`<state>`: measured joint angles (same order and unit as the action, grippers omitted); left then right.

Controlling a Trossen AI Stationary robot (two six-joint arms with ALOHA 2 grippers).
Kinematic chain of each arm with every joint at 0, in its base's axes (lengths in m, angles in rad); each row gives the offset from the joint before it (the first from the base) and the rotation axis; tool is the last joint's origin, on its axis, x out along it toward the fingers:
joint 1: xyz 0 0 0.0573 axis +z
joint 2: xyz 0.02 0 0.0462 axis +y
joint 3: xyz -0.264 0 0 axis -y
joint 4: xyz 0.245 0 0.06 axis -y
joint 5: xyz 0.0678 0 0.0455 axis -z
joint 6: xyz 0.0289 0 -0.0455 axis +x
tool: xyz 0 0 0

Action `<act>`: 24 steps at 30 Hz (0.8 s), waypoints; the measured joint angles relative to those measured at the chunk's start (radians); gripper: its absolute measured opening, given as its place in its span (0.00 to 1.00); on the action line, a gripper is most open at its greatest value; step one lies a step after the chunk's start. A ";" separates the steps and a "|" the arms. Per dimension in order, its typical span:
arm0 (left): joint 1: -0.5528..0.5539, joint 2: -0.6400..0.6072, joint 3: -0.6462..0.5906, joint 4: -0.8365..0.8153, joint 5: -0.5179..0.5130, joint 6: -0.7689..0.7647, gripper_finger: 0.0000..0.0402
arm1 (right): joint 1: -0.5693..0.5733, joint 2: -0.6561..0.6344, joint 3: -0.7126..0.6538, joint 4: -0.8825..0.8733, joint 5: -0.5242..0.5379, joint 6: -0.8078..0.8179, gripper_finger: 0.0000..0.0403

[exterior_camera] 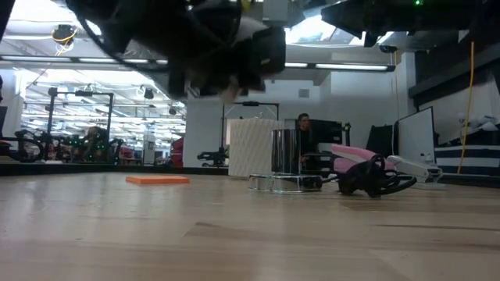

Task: Screw lightbulb
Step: Insert the lightbulb into the lamp

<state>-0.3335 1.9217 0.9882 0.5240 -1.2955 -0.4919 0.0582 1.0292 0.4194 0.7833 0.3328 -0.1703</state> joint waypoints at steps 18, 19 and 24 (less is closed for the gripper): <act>0.030 0.000 0.000 -0.660 0.645 -0.661 0.35 | 0.000 0.000 0.000 -0.026 0.000 0.000 0.19; 0.036 -0.004 0.000 -0.661 0.684 -0.661 0.35 | 0.000 0.000 0.000 -0.026 0.000 0.000 0.19; 0.061 -0.040 0.002 -0.704 0.808 -0.652 0.33 | 0.000 0.000 0.000 -0.027 0.000 0.000 0.19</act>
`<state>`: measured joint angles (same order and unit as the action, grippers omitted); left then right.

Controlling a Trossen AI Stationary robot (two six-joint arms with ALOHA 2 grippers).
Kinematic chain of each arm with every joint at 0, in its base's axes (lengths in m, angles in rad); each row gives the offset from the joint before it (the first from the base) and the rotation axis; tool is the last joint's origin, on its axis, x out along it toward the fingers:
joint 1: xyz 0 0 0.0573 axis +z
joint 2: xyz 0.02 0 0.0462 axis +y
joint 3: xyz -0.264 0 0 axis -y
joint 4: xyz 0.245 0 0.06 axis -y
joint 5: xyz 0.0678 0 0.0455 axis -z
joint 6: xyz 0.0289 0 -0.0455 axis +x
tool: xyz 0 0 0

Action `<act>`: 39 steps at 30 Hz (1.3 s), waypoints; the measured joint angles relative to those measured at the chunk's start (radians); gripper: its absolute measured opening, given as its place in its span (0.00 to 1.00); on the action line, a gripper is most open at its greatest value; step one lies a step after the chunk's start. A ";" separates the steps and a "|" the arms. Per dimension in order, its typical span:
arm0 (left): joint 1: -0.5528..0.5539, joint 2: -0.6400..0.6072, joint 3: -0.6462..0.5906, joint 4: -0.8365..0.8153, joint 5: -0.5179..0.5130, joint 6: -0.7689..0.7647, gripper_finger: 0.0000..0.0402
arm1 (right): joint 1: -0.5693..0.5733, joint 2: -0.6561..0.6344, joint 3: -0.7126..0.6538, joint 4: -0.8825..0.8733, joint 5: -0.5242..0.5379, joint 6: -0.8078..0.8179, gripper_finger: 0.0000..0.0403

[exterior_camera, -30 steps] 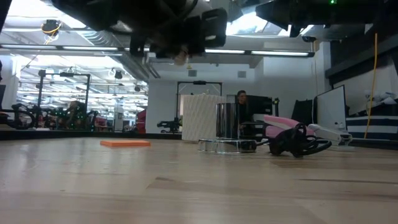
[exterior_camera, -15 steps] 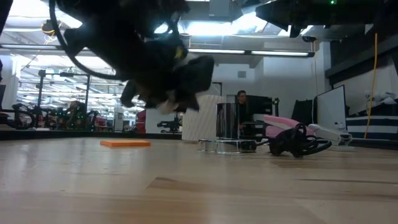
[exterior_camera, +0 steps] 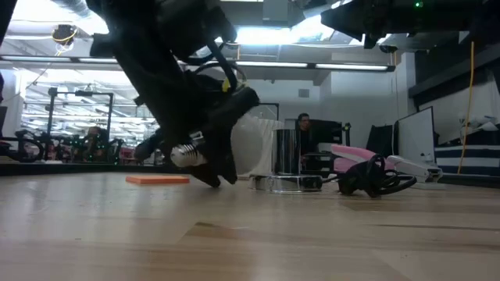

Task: Screw lightbulb
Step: Insert the lightbulb into the lamp

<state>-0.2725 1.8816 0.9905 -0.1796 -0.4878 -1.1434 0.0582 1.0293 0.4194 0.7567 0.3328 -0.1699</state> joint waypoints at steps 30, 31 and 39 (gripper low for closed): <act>0.080 -0.172 -0.002 -0.257 0.277 0.275 0.37 | 0.000 0.000 0.000 -0.053 -0.003 0.007 0.19; 0.080 -0.172 -0.002 -0.259 0.277 0.286 0.37 | 0.000 0.000 0.000 -0.053 -0.003 0.008 0.19; 0.081 -0.172 -0.002 -0.255 0.276 0.309 0.44 | 0.000 0.000 0.000 -0.053 -0.003 0.008 0.19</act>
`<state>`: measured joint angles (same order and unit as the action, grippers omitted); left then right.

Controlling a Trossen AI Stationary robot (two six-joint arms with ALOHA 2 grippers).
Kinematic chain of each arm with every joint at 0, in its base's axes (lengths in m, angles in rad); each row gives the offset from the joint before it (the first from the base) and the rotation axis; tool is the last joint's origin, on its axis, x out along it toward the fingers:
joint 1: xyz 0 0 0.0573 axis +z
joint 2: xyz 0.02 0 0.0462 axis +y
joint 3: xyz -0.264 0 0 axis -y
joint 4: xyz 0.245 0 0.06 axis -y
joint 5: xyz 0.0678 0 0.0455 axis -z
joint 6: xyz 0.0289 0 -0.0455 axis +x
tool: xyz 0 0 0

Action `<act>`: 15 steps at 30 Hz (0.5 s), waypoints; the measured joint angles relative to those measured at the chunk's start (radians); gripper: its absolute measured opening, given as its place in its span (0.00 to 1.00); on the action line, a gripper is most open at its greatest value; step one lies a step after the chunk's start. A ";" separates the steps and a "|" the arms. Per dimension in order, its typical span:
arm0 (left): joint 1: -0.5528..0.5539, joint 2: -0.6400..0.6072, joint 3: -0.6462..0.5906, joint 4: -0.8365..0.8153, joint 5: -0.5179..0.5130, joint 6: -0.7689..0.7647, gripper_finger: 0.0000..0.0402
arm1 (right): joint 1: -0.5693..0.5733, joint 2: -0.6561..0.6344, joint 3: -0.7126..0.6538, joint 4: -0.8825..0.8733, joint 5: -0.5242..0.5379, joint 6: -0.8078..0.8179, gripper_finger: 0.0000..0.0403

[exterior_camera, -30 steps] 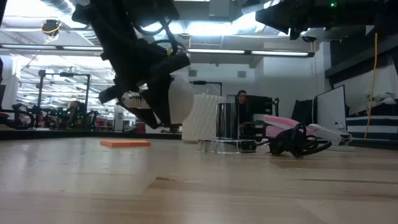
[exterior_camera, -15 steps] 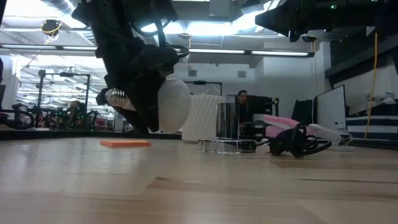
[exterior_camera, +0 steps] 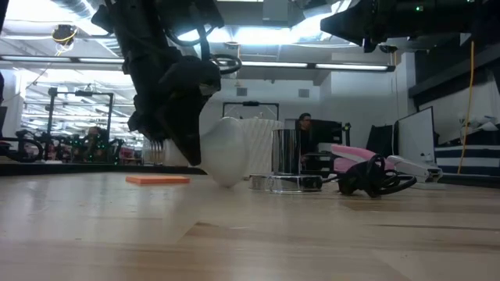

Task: Screw lightbulb
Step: Insert the lightbulb into the lamp

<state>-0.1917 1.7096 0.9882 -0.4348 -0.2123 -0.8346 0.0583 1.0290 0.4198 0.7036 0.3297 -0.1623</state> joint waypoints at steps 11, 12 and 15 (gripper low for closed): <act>0.004 0.000 0.000 0.001 0.000 0.025 0.44 | 0.000 0.000 0.000 0.000 0.000 0.000 0.19; 0.007 0.000 0.000 0.001 0.000 0.026 0.44 | 0.000 0.000 0.000 0.000 -0.001 0.000 0.19; 0.018 0.000 0.000 0.001 0.000 0.026 0.45 | 0.000 0.000 0.000 0.000 -0.001 0.000 0.19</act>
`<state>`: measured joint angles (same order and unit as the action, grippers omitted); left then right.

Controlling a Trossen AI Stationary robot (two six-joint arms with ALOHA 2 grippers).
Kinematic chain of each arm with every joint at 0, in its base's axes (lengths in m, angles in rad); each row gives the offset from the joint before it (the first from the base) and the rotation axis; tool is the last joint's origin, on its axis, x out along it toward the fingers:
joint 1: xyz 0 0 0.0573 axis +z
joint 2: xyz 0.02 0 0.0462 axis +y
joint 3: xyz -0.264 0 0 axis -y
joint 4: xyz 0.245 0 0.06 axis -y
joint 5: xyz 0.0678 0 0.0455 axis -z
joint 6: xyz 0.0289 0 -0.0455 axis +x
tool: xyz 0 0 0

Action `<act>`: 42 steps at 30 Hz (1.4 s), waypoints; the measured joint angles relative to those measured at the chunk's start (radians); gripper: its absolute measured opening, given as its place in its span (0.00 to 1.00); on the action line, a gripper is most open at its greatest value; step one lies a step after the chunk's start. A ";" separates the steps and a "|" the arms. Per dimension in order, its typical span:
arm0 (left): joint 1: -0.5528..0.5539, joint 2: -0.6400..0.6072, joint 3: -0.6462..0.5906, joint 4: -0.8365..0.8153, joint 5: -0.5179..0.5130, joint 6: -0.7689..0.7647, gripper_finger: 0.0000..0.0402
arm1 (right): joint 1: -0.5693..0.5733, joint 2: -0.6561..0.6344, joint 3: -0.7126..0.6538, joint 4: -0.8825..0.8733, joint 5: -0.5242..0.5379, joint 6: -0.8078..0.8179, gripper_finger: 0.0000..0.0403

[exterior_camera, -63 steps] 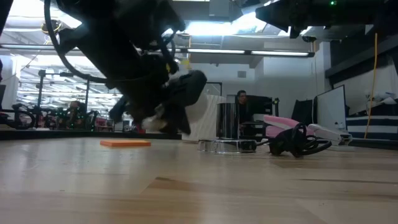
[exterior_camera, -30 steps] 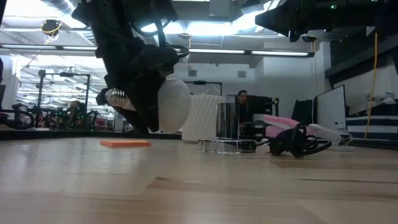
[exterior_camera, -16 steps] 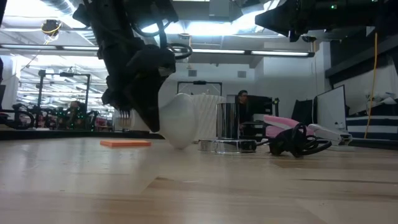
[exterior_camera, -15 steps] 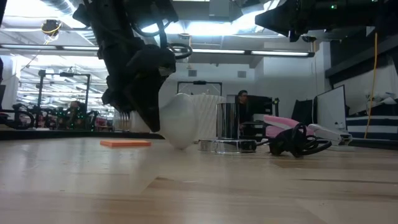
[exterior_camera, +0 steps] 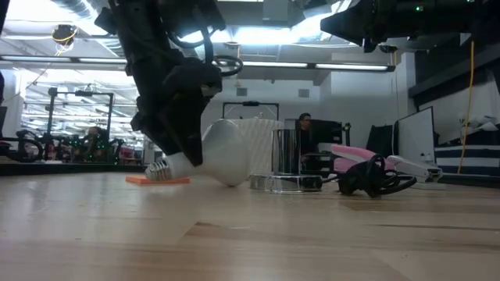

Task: Screw lightbulb
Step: Insert the lightbulb into the lamp

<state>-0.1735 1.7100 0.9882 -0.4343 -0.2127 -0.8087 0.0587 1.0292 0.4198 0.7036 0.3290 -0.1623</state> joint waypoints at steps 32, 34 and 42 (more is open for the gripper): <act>0.051 0.066 0.008 -0.009 0.062 0.031 0.45 | 0.000 0.000 0.000 -0.005 -0.027 0.000 0.19; 0.062 0.065 0.008 -0.012 0.074 0.031 0.45 | 0.000 0.000 0.000 -0.006 -0.027 0.000 0.19; 0.106 0.063 0.008 -0.012 0.156 0.032 0.45 | 0.000 0.000 0.000 -0.025 -0.027 0.000 0.19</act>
<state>-0.0678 1.7729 0.9958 -0.4465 -0.0568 -0.7769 0.0589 1.0290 0.4198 0.6784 0.3023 -0.1619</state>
